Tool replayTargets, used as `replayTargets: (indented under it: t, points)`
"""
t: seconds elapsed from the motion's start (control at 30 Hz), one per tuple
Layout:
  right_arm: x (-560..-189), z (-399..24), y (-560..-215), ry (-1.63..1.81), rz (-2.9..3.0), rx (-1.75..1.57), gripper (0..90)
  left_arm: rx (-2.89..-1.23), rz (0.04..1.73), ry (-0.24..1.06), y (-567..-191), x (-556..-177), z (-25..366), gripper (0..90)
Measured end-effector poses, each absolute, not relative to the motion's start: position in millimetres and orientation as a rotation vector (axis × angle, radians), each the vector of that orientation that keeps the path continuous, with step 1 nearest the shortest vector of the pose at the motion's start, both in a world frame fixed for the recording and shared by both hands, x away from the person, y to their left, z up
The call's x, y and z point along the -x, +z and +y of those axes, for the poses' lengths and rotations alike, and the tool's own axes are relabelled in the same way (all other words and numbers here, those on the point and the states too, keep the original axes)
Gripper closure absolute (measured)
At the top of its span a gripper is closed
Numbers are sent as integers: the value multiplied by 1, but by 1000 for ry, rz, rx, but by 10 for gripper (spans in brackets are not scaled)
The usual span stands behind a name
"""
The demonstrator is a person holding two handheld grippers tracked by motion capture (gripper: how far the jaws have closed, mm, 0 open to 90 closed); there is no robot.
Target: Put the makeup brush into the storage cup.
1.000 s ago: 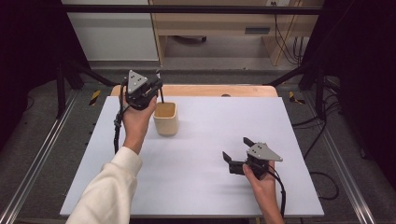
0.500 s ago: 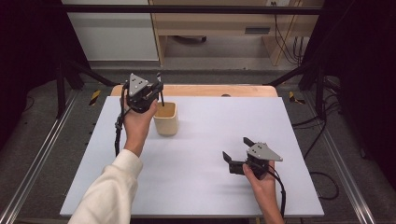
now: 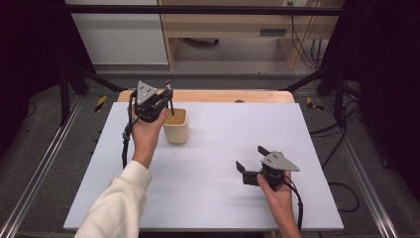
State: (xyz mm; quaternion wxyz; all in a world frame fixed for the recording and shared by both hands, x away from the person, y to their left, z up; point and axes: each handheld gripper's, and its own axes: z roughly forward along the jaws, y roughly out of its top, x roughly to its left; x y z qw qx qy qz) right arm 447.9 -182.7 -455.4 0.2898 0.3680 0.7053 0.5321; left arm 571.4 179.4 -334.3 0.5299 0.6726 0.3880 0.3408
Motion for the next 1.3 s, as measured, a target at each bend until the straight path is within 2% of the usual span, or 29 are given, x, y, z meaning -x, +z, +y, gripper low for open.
replayTargets:
  t: [1.3]
  points:
    - [-448, -183, -456, 1418, 1881, -977, 61, -1612, 944, 800, -354, -570, 180, 840]
